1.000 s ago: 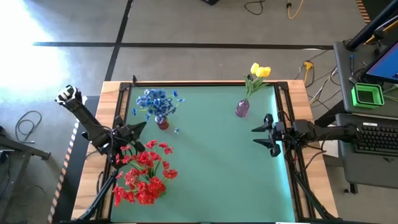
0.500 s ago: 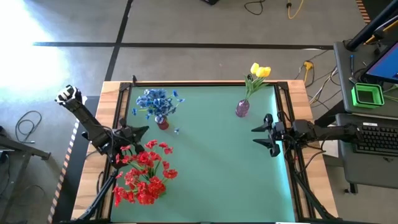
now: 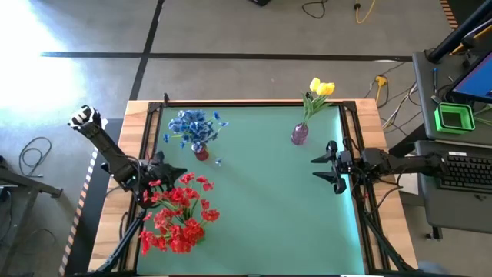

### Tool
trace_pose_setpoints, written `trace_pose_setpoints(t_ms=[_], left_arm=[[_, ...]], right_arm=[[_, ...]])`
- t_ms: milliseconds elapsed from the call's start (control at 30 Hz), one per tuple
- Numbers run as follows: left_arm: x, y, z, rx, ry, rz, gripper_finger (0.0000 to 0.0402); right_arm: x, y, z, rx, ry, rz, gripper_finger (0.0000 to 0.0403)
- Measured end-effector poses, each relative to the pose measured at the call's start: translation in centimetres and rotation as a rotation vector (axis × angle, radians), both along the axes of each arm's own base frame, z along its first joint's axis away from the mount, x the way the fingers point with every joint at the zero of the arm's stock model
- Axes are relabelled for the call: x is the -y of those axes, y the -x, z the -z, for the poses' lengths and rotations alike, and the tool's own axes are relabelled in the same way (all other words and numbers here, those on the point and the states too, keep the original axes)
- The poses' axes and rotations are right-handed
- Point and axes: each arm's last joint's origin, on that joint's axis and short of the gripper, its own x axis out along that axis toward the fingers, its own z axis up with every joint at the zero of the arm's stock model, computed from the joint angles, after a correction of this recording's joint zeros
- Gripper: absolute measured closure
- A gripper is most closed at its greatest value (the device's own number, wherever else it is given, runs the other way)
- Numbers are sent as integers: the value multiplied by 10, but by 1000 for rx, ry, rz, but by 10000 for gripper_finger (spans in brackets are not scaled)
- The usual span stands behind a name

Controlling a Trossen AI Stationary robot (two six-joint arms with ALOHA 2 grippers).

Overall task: Sort flowers into vase by color
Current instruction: Return to Home Position

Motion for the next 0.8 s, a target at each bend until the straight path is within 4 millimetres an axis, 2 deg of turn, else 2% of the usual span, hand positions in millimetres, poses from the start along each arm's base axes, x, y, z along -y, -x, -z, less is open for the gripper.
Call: trace_pose_setpoints(t_ms=[800], left_arm=[[0, 0, 0, -9, 9, 7, 402]], right_arm=[[0, 0, 0, 1, 0, 0, 193]])
